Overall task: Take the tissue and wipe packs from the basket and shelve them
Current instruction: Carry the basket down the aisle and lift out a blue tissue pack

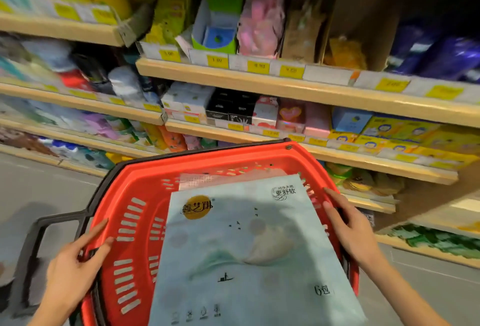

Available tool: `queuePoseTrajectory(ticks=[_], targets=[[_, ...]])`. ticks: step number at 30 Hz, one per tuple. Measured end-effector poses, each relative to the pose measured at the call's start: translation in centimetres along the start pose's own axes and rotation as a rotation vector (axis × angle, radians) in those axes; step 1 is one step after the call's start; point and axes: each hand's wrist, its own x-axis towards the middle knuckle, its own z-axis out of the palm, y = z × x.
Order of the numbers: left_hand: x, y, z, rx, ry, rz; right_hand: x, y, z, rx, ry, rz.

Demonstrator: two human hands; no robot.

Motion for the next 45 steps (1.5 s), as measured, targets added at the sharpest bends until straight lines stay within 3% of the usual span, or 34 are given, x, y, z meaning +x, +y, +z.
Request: queuePoseTrajectory(ticks=[9, 24, 33, 45], targets=[[-5.3, -2.5, -14.0, -0.051, 0.205, -0.071, -0.5, -14.2, 1.6, -0.005, -0.14, -0.178], [-6.4, -15.3, -30.9, -0.097, 0.477, -0.285, 1.3, -34.0, 20.8, 0.036, -0.419, -0.481], [-2.3, -19.2, -35.7, -0.083, 0.621, -0.391, 6.3, -44.3, 31.6, 0.104, -0.593, -0.622], [10.5, -19.4, -38.0, -0.094, 0.803, -0.533, 19.3, -57.8, 46.2, 0.098, -0.746, -0.728]])
